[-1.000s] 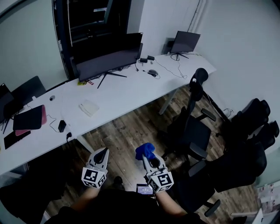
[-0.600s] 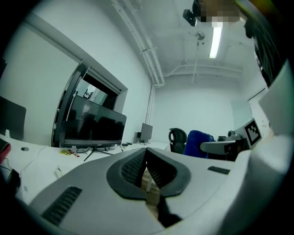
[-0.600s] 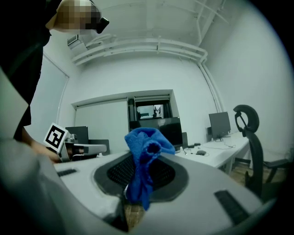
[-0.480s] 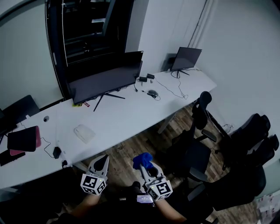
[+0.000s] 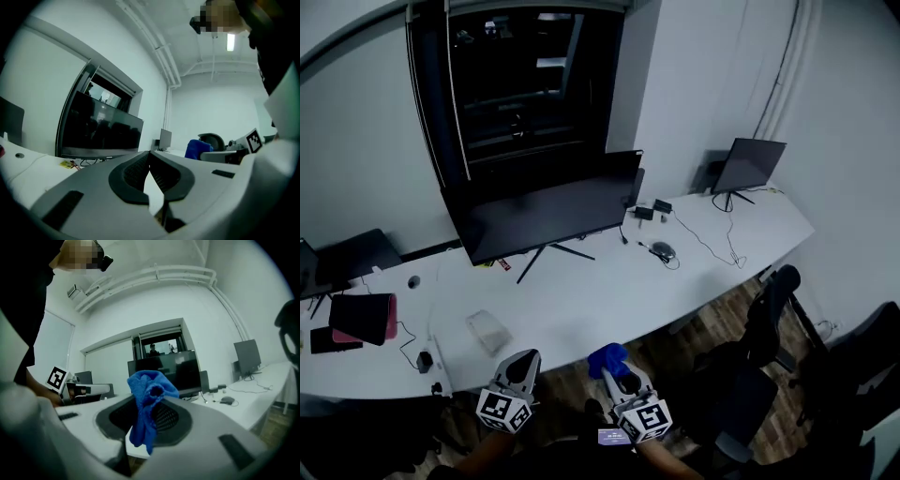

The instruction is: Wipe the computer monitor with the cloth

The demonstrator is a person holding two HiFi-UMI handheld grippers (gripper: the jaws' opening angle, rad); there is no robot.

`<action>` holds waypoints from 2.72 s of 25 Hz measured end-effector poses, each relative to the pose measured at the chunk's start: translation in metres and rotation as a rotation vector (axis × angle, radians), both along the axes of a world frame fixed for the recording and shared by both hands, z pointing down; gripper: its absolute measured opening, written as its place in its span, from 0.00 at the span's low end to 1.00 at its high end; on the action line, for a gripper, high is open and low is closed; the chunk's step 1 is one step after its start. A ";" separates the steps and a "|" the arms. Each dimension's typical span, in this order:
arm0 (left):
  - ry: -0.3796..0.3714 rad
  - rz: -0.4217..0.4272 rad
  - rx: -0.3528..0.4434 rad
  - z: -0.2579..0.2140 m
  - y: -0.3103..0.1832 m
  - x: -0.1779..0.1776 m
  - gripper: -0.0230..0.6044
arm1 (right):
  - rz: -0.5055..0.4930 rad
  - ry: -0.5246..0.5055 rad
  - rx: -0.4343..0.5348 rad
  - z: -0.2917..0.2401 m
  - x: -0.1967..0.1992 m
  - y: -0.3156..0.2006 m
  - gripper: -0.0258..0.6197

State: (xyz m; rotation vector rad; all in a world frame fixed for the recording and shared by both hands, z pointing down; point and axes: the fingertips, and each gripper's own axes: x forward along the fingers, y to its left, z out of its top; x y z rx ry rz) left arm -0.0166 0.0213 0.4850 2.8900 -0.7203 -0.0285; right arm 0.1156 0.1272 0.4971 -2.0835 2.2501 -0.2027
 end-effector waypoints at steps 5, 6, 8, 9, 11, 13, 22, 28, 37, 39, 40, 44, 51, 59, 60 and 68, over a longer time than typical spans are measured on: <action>-0.004 -0.145 -0.002 0.001 -0.048 0.031 0.03 | -0.157 0.043 0.013 -0.017 0.046 -0.061 0.17; -0.004 -0.178 -0.002 -0.003 -0.056 0.034 0.03 | -0.183 0.045 0.020 -0.020 0.054 -0.074 0.17; -0.002 -0.244 0.001 -0.012 -0.074 0.039 0.03 | -0.230 0.028 0.041 -0.029 0.070 -0.098 0.17; 0.001 -0.275 0.000 -0.016 -0.082 0.040 0.03 | -0.253 0.015 0.052 -0.035 0.077 -0.109 0.17; -0.001 -0.328 -0.003 -0.021 -0.099 0.040 0.03 | -0.302 0.005 0.082 -0.048 0.084 -0.132 0.17; -0.013 -0.370 0.000 -0.024 -0.114 0.036 0.03 | -0.355 -0.001 0.118 -0.062 0.084 -0.157 0.17; -0.037 -0.551 0.024 -0.053 -0.160 -0.009 0.03 | -0.579 0.072 0.277 -0.132 0.034 -0.254 0.17; -0.024 -0.588 0.082 -0.086 -0.196 -0.043 0.03 | -0.683 0.137 0.370 -0.205 -0.025 -0.324 0.17; 0.023 -0.527 0.102 -0.103 -0.239 -0.074 0.03 | -0.731 0.262 0.433 -0.281 -0.120 -0.412 0.17; 0.034 -0.508 0.092 -0.100 -0.247 -0.078 0.03 | -0.733 0.299 0.424 -0.288 -0.140 -0.427 0.17; 0.038 -0.498 0.086 -0.098 -0.251 -0.080 0.03 | -0.731 0.318 0.418 -0.289 -0.149 -0.434 0.17; 0.050 -0.465 0.064 -0.091 -0.263 -0.089 0.03 | -0.710 0.385 0.375 -0.281 -0.177 -0.462 0.17; 0.053 -0.419 0.031 -0.080 -0.276 -0.098 0.03 | -0.654 0.566 0.219 -0.243 -0.203 -0.505 0.17; 0.057 -0.372 0.006 -0.070 -0.285 -0.104 0.03 | -0.561 0.808 0.135 -0.220 -0.203 -0.520 0.17; 0.057 -0.363 0.004 -0.069 -0.286 -0.102 0.03 | -0.557 0.817 0.130 -0.220 -0.202 -0.521 0.17; 0.054 -0.304 0.001 -0.067 -0.285 -0.080 0.03 | -0.529 0.858 0.086 -0.216 -0.182 -0.518 0.16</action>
